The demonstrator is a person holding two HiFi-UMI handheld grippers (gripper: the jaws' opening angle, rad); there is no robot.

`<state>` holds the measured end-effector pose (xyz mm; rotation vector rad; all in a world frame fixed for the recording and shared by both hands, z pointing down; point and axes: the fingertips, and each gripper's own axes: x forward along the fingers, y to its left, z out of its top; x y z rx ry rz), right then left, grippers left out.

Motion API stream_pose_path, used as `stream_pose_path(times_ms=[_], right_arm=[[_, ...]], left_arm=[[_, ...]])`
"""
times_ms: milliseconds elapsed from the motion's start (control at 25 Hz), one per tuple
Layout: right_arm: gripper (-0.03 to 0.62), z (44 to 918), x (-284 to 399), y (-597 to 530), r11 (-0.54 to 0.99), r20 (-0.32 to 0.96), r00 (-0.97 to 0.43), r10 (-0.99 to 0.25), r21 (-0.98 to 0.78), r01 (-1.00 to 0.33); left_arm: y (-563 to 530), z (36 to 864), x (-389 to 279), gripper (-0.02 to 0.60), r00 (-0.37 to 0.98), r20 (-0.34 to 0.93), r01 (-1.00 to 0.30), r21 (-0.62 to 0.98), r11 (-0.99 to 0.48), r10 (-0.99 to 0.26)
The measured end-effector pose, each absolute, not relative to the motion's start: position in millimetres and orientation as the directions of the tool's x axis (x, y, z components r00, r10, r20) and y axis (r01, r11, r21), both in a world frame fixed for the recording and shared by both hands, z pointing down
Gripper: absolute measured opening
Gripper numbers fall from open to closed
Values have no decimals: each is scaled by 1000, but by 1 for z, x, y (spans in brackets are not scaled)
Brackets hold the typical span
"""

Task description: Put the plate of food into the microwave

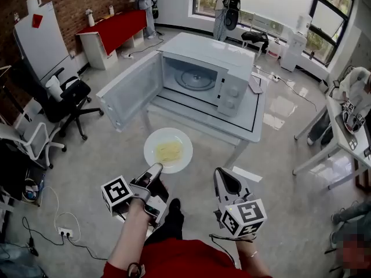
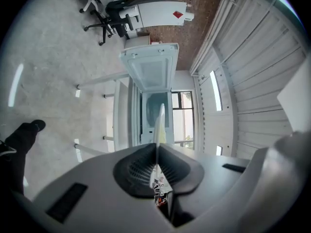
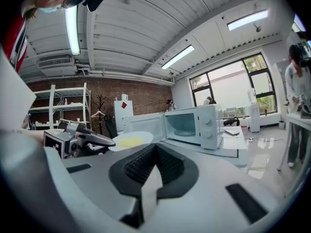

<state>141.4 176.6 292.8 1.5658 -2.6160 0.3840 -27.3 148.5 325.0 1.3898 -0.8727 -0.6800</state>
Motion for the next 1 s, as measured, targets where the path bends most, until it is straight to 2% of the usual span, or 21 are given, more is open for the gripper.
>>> stream_pose_path(times_ms=[400, 680, 1000], right_arm=[[12, 284, 110, 37, 413, 194, -447, -873, -193, -890], [12, 286, 102, -12, 396, 230, -432, -872, -188, -899], [12, 292, 98, -37, 362, 261, -391, -883, -152, -920]], left_arm=[[11, 317, -38, 21, 599, 134, -118, 990, 78, -789], [-43, 311, -31, 21, 634, 94, -78, 995, 57, -768], [-71, 329, -31, 21, 663, 157, -132, 987, 92, -732]])
